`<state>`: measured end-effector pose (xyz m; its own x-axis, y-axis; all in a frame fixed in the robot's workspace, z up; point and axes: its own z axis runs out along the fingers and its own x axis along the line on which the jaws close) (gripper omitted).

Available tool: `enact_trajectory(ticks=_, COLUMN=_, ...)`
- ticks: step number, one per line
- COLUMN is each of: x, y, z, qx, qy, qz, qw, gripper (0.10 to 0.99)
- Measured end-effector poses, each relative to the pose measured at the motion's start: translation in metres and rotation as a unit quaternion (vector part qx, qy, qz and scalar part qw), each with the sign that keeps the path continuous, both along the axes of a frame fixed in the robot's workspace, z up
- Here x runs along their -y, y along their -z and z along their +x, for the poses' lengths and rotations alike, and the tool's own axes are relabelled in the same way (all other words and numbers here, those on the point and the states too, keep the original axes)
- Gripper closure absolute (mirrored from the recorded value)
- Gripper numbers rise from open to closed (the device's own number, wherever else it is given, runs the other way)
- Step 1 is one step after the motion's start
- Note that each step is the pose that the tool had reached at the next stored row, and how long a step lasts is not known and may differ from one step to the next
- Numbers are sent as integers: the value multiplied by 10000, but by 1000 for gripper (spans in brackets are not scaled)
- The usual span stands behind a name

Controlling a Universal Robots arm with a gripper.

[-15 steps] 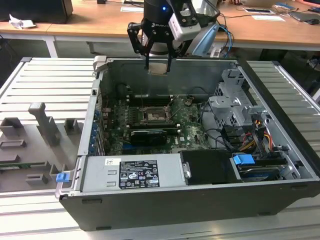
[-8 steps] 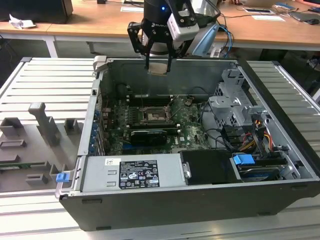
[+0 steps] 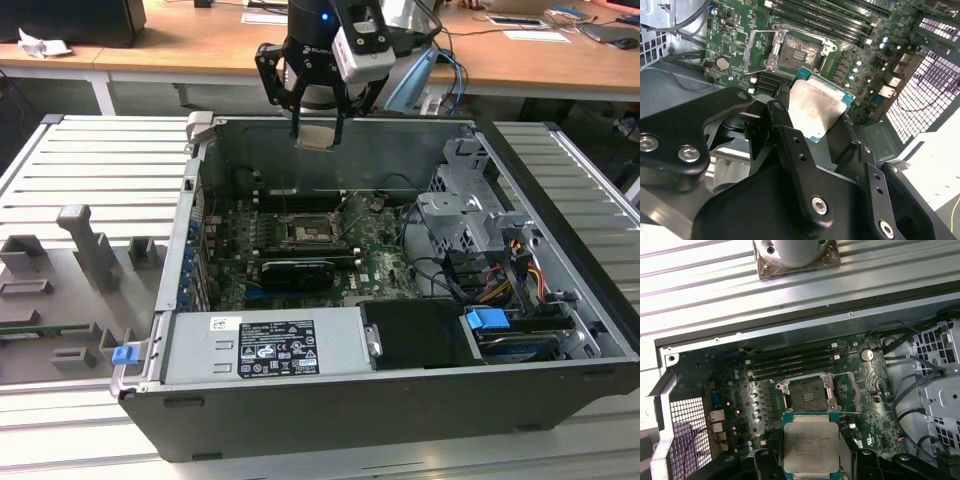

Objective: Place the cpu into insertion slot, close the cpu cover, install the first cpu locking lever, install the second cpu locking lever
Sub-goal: 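Place the cpu into insertion slot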

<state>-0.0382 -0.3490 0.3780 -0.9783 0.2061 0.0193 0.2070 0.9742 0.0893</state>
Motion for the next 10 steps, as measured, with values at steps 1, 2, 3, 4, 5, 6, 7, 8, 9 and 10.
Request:
enact_trajectory(ticks=1, x=0, y=0, z=0, qx=0, qy=38, qz=0, qw=10000, gripper=549)
enact_trajectory(ticks=2, x=0, y=0, z=0, qx=0, qy=70, qz=0, qw=10000, gripper=549)
enact_trajectory(ticks=3, x=0, y=1, z=0, qx=0, qy=113, qz=0, qw=9999, gripper=549)
enact_trajectory(ticks=4, x=0, y=1, z=0, qx=0, qy=149, qz=0, qw=9999, gripper=549)
enact_trajectory(ticks=5, x=0, y=1, z=0, qx=0, qy=194, qz=0, qw=9998, gripper=549)
enact_trajectory(ticks=6, x=0, y=1, z=0, qx=0, qy=219, qz=0, qw=9998, gripper=549)
enact_trajectory(ticks=7, x=0, y=1, z=0, qx=0, qy=238, qz=0, qw=9997, gripper=549)
enact_trajectory(ticks=8, x=0, y=1, z=0, qx=0, qy=259, qz=0, qw=9997, gripper=549)
enact_trajectory(ticks=9, x=0, y=1, z=0, qx=0, qy=288, qz=0, qw=9996, gripper=549)
enact_trajectory(ticks=10, x=0, y=1, z=0, qx=0, qy=324, qz=0, qw=9995, gripper=549)
